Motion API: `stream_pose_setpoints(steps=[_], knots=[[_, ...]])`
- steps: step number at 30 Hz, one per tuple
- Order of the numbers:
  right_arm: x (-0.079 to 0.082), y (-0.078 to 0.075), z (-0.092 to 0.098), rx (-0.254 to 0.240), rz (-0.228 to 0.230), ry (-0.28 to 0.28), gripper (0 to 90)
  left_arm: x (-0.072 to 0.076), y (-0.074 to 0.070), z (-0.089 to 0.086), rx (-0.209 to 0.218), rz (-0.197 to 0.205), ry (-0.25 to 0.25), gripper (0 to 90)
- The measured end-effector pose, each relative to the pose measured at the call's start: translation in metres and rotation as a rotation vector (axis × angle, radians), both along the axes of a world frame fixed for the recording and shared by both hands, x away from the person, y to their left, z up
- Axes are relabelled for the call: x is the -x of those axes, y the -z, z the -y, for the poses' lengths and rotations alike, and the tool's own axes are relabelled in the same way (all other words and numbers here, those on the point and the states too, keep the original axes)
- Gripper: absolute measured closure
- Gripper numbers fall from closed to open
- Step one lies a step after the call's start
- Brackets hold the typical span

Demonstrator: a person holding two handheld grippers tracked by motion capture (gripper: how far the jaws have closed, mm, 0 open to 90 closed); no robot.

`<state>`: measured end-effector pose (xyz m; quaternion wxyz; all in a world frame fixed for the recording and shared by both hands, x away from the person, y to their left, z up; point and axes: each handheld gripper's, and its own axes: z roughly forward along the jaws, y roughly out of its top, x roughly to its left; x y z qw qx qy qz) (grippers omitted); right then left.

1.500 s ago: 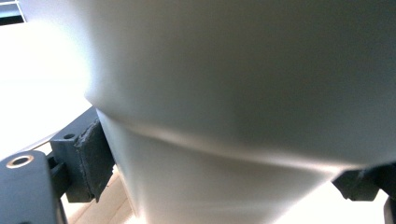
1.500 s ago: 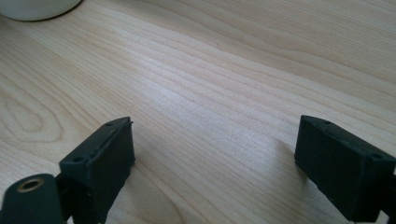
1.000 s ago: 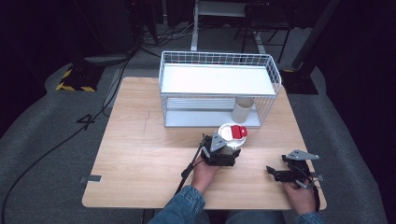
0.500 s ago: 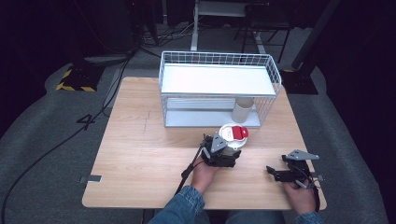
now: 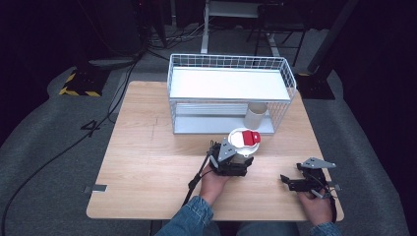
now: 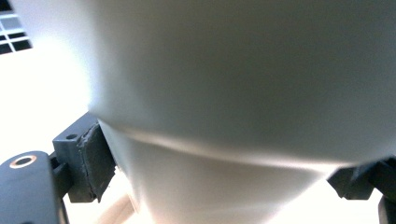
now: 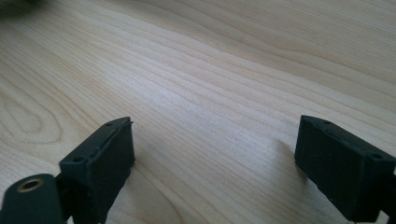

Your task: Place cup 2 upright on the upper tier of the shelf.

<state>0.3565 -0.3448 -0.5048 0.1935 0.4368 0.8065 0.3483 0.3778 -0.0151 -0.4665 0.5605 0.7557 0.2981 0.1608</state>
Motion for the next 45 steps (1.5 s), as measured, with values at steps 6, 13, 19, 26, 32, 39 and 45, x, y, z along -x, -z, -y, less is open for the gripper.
stream_pose_setpoints(steps=[6,13,19,26,32,39,45], knots=[[0.0,0.0,0.0,0.0,0.0,0.0,12.2,0.007,-0.015,-0.01,0.019,0.023,-0.005,12.3],[0.0,0.0,-0.001,0.0,0.0,0.002,12.1,0.016,-0.033,-0.023,0.023,0.037,-0.012,12.3],[-0.001,0.0,-0.001,0.001,-0.001,0.003,12.1,0.02,-0.044,-0.034,0.041,0.014,-0.027,12.4],[-0.001,0.0,-0.001,0.001,-0.001,0.003,12.1,0.023,-0.054,-0.047,0.059,-0.009,-0.055,12.4],[-0.001,0.0,-0.001,0.001,0.0,0.003,12.0,0.025,-0.067,-0.059,0.065,0.005,-0.082,12.4],[-0.001,0.0,-0.001,0.001,0.0,0.003,12.0,0.022,-0.086,-0.071,0.084,0.014,-0.101,12.4],[-0.001,0.0,-0.001,0.0,-0.001,0.003,12.0,0.018,-0.101,-0.076,0.08,0.035,-0.112,12.4]])
